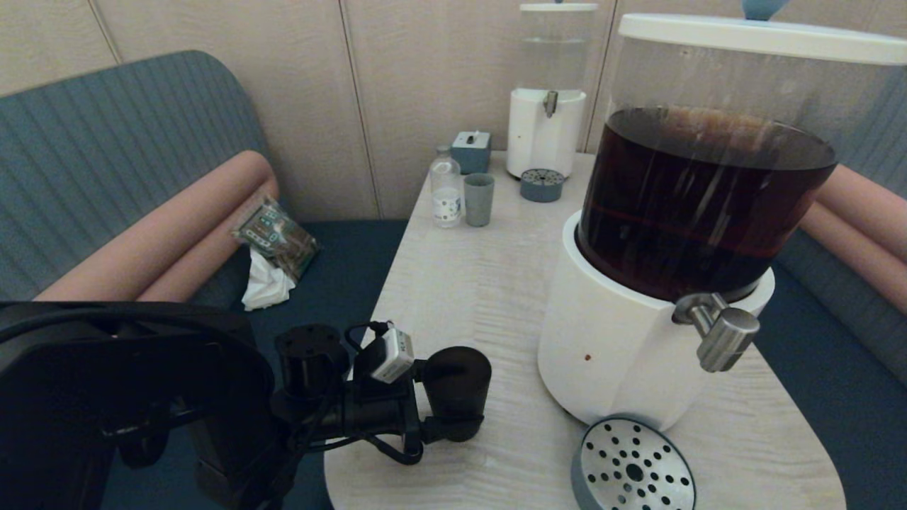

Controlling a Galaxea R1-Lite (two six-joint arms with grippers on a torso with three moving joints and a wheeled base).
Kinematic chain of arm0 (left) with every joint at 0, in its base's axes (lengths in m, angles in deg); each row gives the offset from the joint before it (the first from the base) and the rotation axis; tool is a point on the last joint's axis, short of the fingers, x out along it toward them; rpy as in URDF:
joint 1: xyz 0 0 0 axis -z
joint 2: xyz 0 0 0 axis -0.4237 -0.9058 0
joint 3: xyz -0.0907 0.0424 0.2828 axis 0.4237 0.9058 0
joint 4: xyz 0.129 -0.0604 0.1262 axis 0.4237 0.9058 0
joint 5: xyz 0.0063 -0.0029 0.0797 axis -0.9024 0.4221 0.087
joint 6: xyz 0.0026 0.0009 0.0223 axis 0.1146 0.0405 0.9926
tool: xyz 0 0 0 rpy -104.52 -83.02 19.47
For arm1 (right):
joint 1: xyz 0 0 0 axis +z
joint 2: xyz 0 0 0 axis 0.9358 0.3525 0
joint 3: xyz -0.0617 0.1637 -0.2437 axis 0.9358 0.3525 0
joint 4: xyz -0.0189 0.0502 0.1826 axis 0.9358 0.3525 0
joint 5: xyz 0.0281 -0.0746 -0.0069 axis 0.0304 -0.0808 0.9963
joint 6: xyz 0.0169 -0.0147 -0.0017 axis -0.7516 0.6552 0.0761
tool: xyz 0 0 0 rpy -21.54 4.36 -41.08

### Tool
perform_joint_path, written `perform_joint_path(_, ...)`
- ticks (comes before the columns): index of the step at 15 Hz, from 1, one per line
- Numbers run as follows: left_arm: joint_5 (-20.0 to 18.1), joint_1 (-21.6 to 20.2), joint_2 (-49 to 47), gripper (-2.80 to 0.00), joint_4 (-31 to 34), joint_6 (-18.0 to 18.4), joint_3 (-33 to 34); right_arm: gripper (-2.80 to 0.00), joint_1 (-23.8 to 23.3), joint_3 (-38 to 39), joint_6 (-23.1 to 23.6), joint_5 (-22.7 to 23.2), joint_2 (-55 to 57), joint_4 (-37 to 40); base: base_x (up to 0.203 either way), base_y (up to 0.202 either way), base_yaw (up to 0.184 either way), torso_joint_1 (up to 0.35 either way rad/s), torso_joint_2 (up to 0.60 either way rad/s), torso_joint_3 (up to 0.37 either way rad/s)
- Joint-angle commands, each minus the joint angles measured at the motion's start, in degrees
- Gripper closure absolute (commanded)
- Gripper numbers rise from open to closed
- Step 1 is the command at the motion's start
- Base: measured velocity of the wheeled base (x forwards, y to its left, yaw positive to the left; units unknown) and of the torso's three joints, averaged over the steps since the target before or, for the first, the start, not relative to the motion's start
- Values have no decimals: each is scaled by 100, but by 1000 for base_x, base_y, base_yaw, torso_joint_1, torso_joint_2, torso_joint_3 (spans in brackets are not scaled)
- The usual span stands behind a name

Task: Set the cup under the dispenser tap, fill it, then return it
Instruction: Pick up the cup, then place it under the water dispenser

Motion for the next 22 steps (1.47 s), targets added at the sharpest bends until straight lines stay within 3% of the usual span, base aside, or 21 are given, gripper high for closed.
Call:
perform_joint_path(1,-30,-1,57,0,-34,9,59,0,1,18,7,0,-2,0,0,0,0,0,0,0)
perform_joint_path(6,-47,113,709,0,-34,-4,431,0,1,18,7,0,-2,0,0,0,0,0,0,0)
perform_joint_path(10,-48,834,1413,0,-34,-240,530,0,1,18,2,0,-2,0,0,0,0,0,0,0)
perform_joint_path(13,100,1373,1396,0,-34,-492,296,0,1,18,9,0,-2,0,0,0,0,0,0,0)
perform_joint_path(15,413,1765,1274,0,-34,-618,-16,0,1,18,1,0,-2,0,0,0,0,0,0,0)
perform_joint_path(22,1042,2434,296,0,-34,-877,-1354,0,1,18,9,0,-2,0,0,0,0,0,0,0)
